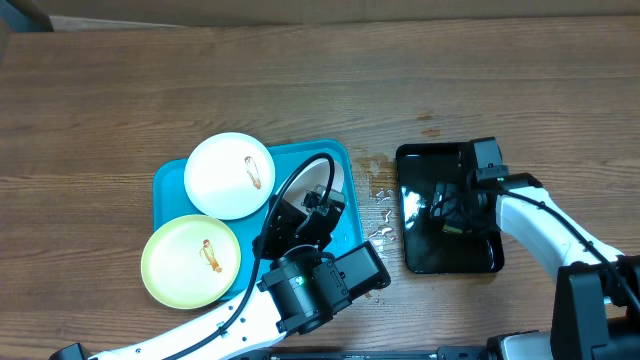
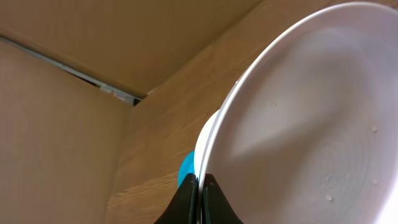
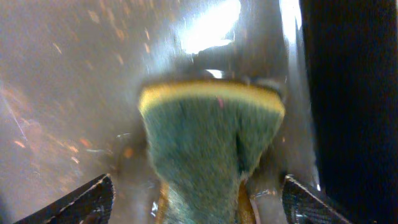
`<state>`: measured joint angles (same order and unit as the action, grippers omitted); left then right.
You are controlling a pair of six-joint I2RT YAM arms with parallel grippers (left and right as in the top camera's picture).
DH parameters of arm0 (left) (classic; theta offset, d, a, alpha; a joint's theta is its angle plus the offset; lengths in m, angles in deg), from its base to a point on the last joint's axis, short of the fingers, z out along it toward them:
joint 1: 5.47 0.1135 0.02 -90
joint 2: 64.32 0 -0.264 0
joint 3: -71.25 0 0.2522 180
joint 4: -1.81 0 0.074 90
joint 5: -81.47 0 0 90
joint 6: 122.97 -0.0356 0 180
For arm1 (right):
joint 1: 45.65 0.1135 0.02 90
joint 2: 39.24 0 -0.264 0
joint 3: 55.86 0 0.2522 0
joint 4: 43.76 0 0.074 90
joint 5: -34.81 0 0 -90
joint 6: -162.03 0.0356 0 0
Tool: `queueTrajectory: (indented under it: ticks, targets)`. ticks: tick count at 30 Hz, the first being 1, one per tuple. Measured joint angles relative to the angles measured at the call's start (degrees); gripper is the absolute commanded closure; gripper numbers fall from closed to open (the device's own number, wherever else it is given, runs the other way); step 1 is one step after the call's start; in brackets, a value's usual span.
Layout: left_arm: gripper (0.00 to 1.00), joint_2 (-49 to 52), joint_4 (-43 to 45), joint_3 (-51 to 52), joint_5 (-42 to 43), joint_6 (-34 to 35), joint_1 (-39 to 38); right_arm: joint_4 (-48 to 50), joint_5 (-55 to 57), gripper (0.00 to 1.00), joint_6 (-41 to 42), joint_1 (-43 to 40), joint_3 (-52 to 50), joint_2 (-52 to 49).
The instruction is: Clean dirty plates on tray and stack at the side
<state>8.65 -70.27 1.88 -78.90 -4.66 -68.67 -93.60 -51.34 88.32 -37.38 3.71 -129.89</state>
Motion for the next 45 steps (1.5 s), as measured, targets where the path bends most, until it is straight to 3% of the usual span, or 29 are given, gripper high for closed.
queueTrajectory:
  ticks: [1,3,4,5,7,8,9,10,11,13,19,22,24,28,29,30,31,32,33,35,37,38,40,41,42,43,45]
  targets:
    - [0.96,0.0,-0.02,0.0,-0.22,0.0,0.0,0.07,0.02,0.24,-0.02,0.0,-0.61,0.0]
    - [0.96,0.0,-0.02,0.0,-0.35,0.0,0.0,0.63,0.57,0.58,-0.37,0.02,-1.49,0.07]
    - [0.96,0.0,-0.02,0.0,-0.44,0.0,0.0,1.16,0.83,0.82,-0.24,0.02,-1.64,0.07]
    - [0.96,0.0,0.0,0.0,-0.5,0.0,0.0,1.57,0.87,0.96,-0.24,0.0,-1.75,0.07]
    - [0.96,0.0,-0.02,0.0,-0.63,0.0,0.0,1.97,0.79,0.96,-0.26,0.0,-1.9,0.07]
    - [0.96,0.0,-0.02,0.0,-0.63,0.0,0.0,1.99,0.61,0.87,-0.2,0.0,-1.95,0.07]
    - [0.96,0.0,-0.02,0.0,-0.63,0.0,0.0,1.99,0.52,0.53,0.13,0.0,-1.95,0.07]
    - [0.96,0.0,-0.02,0.0,-0.63,0.0,0.0,2.08,0.11,0.26,-0.02,0.0,-1.95,0.07]
    - [0.96,0.0,0.0,0.0,-0.66,0.0,0.0,1.84,-0.46,0.18,-0.07,0.0,-1.81,0.07]
    - [0.96,0.0,-0.02,0.0,-0.66,0.0,0.0,1.66,-0.94,0.12,-0.02,0.02,-1.51,0.07]
    - [0.96,0.0,0.0,0.0,-0.66,0.0,0.0,4.83,-1.2,0.1,-0.26,0.02,-1.33,0.07]
    - [0.96,0.0,-0.02,0.0,-0.68,0.0,0.0,7.54,-1.53,0.17,-0.28,0.0,-1.33,0.07]
    - [0.96,0.0,-0.04,0.0,-0.72,0.0,0.0,9.2,-1.57,0.3,-0.39,0.02,-1.36,0.04]
    - [0.96,0.0,-0.04,0.0,-0.87,0.0,0.0,11.74,-1.64,0.89,-0.11,0.0,-1.9,0.04]
    - [0.96,0.0,-0.04,0.0,-0.87,0.0,0.0,11.82,-1.73,0.93,-0.04,0.0,-2.14,0.04]
    - [0.96,0.0,-0.04,0.0,-0.87,0.0,0.0,11.82,-1.77,0.92,-0.04,0.02,-2.34,0.04]
    - [0.96,0.0,-0.04,0.0,-0.87,0.0,0.0,11.8,-1.95,0.49,0.13,0.02,-2.47,0.04]
    - [0.96,0.0,-0.02,0.0,-0.9,0.0,0.0,11.82,-1.92,0.38,0.09,0.02,-2.47,0.04]
    - [0.96,0.0,-0.04,0.0,-0.87,0.0,0.0,11.87,-2.01,0.07,0.15,0.02,-2.47,0.04]
    - [0.96,0.0,-0.04,0.0,-0.87,0.0,0.0,12.04,-2.03,0.05,0.17,0.02,-2.47,0.04]
    - [0.96,0.0,-0.11,0.0,-0.85,0.0,0.0,12.04,-2.01,0.1,0.15,0.02,-2.47,0.04]
    - [0.96,0.0,-0.22,0.0,-0.81,0.0,0.0,12.0,-1.99,0.2,0.02,0.02,-2.47,0.04]
    - [0.96,0.0,-0.22,0.0,-0.57,0.0,0.0,11.96,-1.97,0.67,0.2,0.02,-2.47,0.04]
    - [0.96,0.0,-0.24,0.0,-0.46,0.0,0.0,11.89,-2.01,0.82,-0.07,0.02,-2.49,0.04]
    - [0.96,0.0,-0.24,0.0,-0.22,0.02,0.0,11.91,-2.19,0.84,-0.24,0.0,-2.54,0.04]
    - [0.96,0.0,-0.24,0.0,-0.13,0.02,0.0,11.91,-2.16,0.81,-0.26,0.02,-2.54,0.04]
    - [0.96,0.0,-0.24,0.0,-0.11,0.04,0.0,11.89,-2.14,0.25,-0.24,0.0,-2.56,0.04]
